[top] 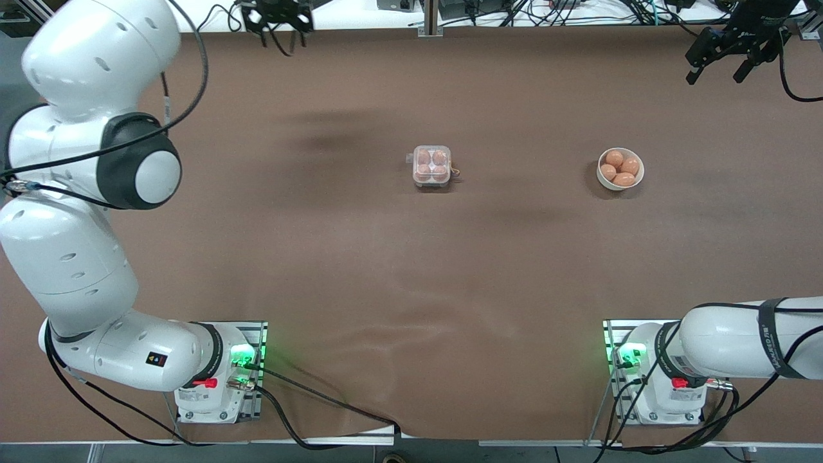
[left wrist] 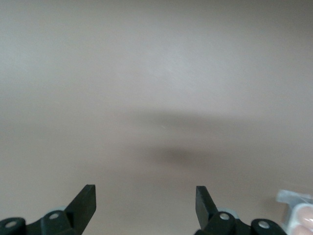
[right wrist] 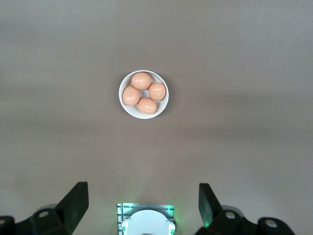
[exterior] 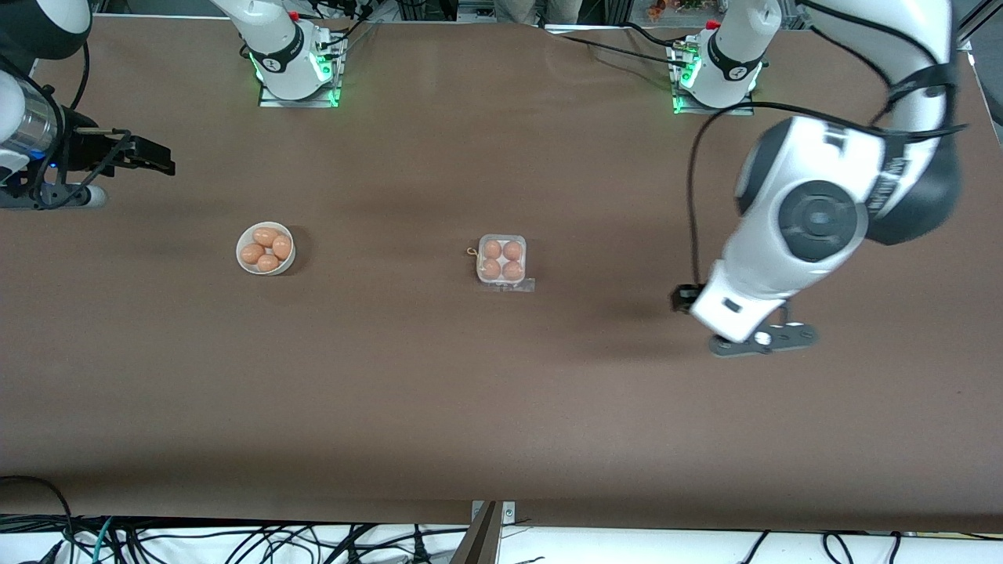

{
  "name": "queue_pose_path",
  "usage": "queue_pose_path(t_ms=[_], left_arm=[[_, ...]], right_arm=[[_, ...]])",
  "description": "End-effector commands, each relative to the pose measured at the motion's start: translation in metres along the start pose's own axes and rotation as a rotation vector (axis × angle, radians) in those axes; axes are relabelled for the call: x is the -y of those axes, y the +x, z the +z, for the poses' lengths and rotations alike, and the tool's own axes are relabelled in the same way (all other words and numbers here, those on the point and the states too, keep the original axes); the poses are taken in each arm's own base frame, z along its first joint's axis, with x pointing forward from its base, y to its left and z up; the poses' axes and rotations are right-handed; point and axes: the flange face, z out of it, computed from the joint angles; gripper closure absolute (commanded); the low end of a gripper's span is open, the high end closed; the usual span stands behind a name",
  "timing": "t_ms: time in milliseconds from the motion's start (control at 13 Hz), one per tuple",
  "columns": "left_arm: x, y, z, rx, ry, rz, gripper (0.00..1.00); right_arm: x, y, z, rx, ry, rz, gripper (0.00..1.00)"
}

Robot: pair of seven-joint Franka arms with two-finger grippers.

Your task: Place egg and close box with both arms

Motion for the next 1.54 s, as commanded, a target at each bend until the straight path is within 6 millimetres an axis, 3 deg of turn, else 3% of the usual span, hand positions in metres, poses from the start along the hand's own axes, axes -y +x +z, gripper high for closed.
queue_pose_path(t_ms=[0,154,308,538,615,769,1462], left_arm=[[0.057,0.008,-0.033,-0.038,0.012,0.086,0.03],[0.105,-0.002,-0.066,-0.074,0.01,0.149,0.0],[0.16,-0.026,-0.081,-0.064,0.011,0.177,0.0],[0.214,-0.059,-0.097,-0.057,-0.069,0.112,0.0],[0.222,-0.071,-0.096,-0.046,-0.114,0.095,0.0],[0.205,-0.086,-0.089,-0.023,-0.112,0.115,0.0],[0.204,-0.096,-0.1,-0.037,-0.119,0.134,0.0]], right_arm=[[0.001,-0.015,-0.016,-0.011,0.012,-0.015,0.0],[-0.002,-0.016,-0.016,-0.006,0.014,-0.015,0.0],[-0.002,-0.015,-0.016,-0.008,0.014,-0.024,0.0],[-0.003,-0.016,-0.016,-0.006,0.014,-0.023,0.0],[-0.003,-0.016,-0.016,-0.006,0.014,-0.023,0.0],[-0.003,-0.016,-0.016,-0.006,0.014,-0.02,0.0],[-0.004,-0.016,-0.016,-0.006,0.012,-0.013,0.0]])
